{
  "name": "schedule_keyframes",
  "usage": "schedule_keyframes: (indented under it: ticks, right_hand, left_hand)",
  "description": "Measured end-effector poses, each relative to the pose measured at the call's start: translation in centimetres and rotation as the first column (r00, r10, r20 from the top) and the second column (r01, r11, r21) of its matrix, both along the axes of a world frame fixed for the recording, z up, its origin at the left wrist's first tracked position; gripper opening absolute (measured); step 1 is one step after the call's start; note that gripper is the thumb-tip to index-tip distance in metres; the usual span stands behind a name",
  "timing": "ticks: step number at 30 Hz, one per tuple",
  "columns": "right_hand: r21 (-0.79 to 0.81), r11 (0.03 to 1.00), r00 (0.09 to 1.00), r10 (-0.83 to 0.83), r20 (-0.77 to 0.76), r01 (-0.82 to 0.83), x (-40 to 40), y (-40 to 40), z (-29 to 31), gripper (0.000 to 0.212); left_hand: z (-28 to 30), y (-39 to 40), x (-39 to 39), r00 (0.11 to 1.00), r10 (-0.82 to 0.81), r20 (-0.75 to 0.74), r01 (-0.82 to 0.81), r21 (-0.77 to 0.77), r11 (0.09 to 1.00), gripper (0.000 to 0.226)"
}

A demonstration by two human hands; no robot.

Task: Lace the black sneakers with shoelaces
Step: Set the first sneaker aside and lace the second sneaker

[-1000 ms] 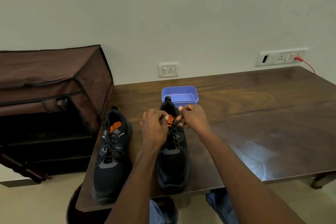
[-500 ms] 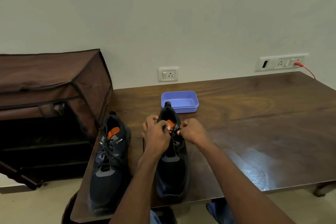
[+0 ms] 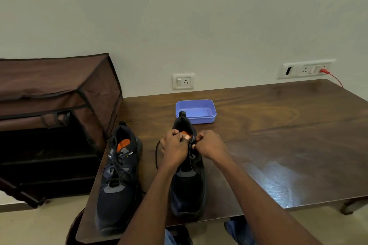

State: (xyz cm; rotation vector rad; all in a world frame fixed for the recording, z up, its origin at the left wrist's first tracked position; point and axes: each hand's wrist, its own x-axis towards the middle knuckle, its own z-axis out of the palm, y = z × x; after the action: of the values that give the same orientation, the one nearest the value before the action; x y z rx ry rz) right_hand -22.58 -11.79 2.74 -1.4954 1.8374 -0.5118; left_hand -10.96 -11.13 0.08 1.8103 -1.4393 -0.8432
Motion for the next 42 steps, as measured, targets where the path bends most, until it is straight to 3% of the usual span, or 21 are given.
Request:
schedule_keyframes:
  ticks: [5,9,13,15,19,26,28,31,36,38,40,42]
  right_hand:
    - [-0.011,1.000,1.000,0.003,-0.017,-0.003,0.1,0.4,0.0,0.010]
    - [-0.016,1.000,1.000,0.002,-0.019,-0.002,0.1,0.2,0.1,0.016]
    - [-0.037,0.998,0.999,-0.043,0.022,0.044,0.2,0.0,0.1,0.024]
    - [-0.080,0.995,0.998,-0.061,0.026,0.062,0.3,0.0,0.2,0.017]
    - [-0.154,0.987,0.997,-0.059,-0.046,0.051,1.0,0.4,0.2,0.012]
    - [-0.205,0.977,0.995,-0.076,-0.072,0.059,0.8,0.3,0.0,0.018]
    - [-0.191,0.981,0.995,-0.059,-0.080,0.043,0.5,0.2,-0.1,0.019]
    - [-0.143,0.989,0.994,0.030,-0.106,-0.045,0.3,0.2,-0.1,0.017]
    - [-0.111,0.985,0.979,0.109,-0.175,-0.129,-0.3,0.2,-0.2,0.022]
    - [-0.108,0.993,0.979,0.035,-0.202,-0.057,-1.6,-0.1,0.5,0.020]
    - [-0.174,0.976,0.965,-0.167,-0.204,0.133,-3.8,-0.2,1.5,0.017]
    - [-0.305,0.852,0.878,-0.470,-0.091,0.425,-6.6,-0.1,2.4,0.014]
  left_hand:
    - [-0.7,-0.3,0.4,0.990,0.047,-0.131,-0.052,-0.036,0.998,0.005]
    - [-1.1,-0.5,0.6,0.997,0.029,-0.073,-0.032,-0.042,0.999,0.029]
    - [-1.5,-0.8,1.0,0.995,0.064,-0.073,-0.074,-0.133,0.988,0.007]
    - [-1.5,-0.7,1.0,0.996,0.080,-0.038,-0.086,-0.178,0.980,0.011]
    - [-1.3,-0.4,0.8,0.998,0.055,-0.014,-0.057,-0.144,0.988,0.019]
    - [-0.3,-0.3,0.2,0.972,0.096,-0.215,-0.111,-0.058,0.992,0.024]
    - [-0.4,-0.3,0.4,0.978,0.070,-0.195,-0.081,-0.052,0.995,0.018]
    - [-0.4,-0.2,0.7,0.996,0.010,-0.086,-0.016,-0.071,0.997,0.039]
    - [-0.3,0.0,1.7,0.989,0.027,-0.147,-0.037,-0.066,0.997,0.037]
    - [-0.2,0.1,2.2,0.988,0.024,-0.153,-0.031,-0.044,0.999,0.035]
    - [0.0,0.2,2.3,0.988,0.024,-0.155,-0.027,-0.021,0.999,0.033]
    - [0.1,0.2,2.4,0.986,0.026,-0.164,-0.028,-0.012,1.000,0.032]
